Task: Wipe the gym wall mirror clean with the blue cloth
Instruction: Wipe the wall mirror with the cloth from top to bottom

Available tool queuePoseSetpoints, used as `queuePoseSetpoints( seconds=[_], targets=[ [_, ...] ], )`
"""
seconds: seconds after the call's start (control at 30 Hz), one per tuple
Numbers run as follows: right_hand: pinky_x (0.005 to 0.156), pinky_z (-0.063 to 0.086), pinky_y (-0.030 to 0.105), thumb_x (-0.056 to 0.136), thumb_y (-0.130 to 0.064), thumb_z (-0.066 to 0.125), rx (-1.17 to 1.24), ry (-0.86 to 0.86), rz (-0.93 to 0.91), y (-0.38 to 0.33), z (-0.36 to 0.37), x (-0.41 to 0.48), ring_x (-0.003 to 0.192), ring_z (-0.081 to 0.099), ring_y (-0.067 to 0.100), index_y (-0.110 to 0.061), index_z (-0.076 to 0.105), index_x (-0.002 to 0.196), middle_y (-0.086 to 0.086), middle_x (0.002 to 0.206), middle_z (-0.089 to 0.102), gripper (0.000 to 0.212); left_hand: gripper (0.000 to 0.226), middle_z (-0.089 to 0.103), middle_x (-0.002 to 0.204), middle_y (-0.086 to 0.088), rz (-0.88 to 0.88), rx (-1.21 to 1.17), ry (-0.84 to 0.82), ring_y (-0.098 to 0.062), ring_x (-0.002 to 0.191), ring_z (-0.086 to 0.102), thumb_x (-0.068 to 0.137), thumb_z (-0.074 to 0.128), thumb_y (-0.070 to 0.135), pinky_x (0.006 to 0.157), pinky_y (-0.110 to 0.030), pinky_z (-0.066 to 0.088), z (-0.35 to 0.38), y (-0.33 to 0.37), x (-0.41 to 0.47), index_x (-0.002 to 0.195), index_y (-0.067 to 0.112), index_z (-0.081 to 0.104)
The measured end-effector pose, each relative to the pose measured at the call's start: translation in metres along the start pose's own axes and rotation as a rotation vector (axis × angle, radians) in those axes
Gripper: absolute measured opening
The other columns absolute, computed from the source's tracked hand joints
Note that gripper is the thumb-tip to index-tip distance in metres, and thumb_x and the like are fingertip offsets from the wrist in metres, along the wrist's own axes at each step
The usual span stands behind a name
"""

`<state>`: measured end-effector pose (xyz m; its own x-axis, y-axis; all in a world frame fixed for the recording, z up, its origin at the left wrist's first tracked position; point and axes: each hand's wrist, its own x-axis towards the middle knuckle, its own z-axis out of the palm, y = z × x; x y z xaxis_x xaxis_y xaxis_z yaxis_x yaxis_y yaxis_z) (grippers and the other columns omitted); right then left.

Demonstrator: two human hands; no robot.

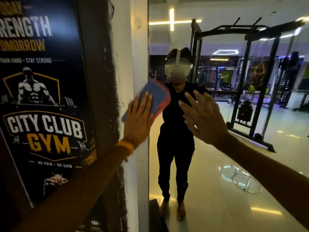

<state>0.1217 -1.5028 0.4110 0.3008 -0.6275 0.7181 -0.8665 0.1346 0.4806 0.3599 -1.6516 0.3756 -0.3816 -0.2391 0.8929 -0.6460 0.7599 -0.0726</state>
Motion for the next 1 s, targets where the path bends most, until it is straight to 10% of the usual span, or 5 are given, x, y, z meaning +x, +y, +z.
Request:
queuePoseSetpoints(
  seconds=[0.13, 0.33, 0.53, 0.8, 1.0],
  targets=[
    [0.124, 0.014, 0.061, 0.107, -0.044, 0.032, 0.018, -0.001, 0.082, 0.008, -0.015, 0.036, 0.156, 0.018, 0.038, -0.022, 0.039, 0.158, 0.014, 0.168, 0.026, 0.056, 0.073, 0.017, 0.171, -0.017, -0.123, 0.000, 0.139, -0.039, 0.158, 0.010, 0.109, 0.046, 0.043, 0.128, -0.050, 0.006, -0.023, -0.003, 0.094, 0.163, 0.007, 0.014],
    [0.121, 0.021, 0.064, 0.105, -0.043, 0.034, 0.073, -0.026, 0.067, 0.015, -0.023, 0.045, 0.155, 0.021, 0.039, -0.022, 0.042, 0.156, 0.014, 0.167, 0.029, 0.057, 0.063, 0.005, 0.172, -0.007, -0.001, -0.052, -0.006, -0.033, 0.160, 0.001, 0.113, 0.018, 0.045, 0.125, -0.061, 0.023, 0.003, 0.005, -0.020, 0.165, 0.020, -0.006],
    [0.120, 0.025, 0.065, 0.102, -0.042, 0.036, 0.103, -0.032, 0.058, 0.012, -0.032, 0.044, 0.154, 0.025, 0.041, -0.019, 0.046, 0.154, 0.014, 0.166, 0.031, 0.058, 0.069, 0.010, 0.172, -0.010, -0.019, -0.043, 0.043, -0.032, 0.158, 0.000, 0.111, 0.040, 0.042, 0.126, -0.052, 0.004, -0.035, -0.007, 0.093, 0.164, 0.011, 0.008],
    [0.119, 0.026, 0.065, 0.102, -0.038, 0.038, 0.199, -0.024, 0.094, 0.023, -0.056, 0.067, 0.153, 0.027, 0.039, -0.019, 0.045, 0.153, 0.013, 0.165, 0.033, 0.055, 0.083, 0.020, 0.169, -0.016, 0.028, 0.030, 0.097, -0.040, 0.155, 0.015, 0.103, 0.063, 0.032, 0.124, -0.058, 0.021, -0.041, -0.008, 0.095, 0.163, 0.010, 0.010],
    [0.119, 0.030, 0.056, 0.101, -0.035, 0.050, 0.092, -0.008, 0.082, 0.044, -0.080, 0.110, 0.149, 0.030, 0.036, -0.021, 0.045, 0.151, 0.012, 0.160, 0.037, 0.052, 0.068, 0.019, 0.171, -0.015, 0.059, -0.057, 0.058, -0.037, 0.157, 0.008, 0.109, 0.039, 0.041, 0.125, -0.059, 0.018, -0.053, -0.014, 0.112, 0.164, 0.011, 0.012]
  ],
)
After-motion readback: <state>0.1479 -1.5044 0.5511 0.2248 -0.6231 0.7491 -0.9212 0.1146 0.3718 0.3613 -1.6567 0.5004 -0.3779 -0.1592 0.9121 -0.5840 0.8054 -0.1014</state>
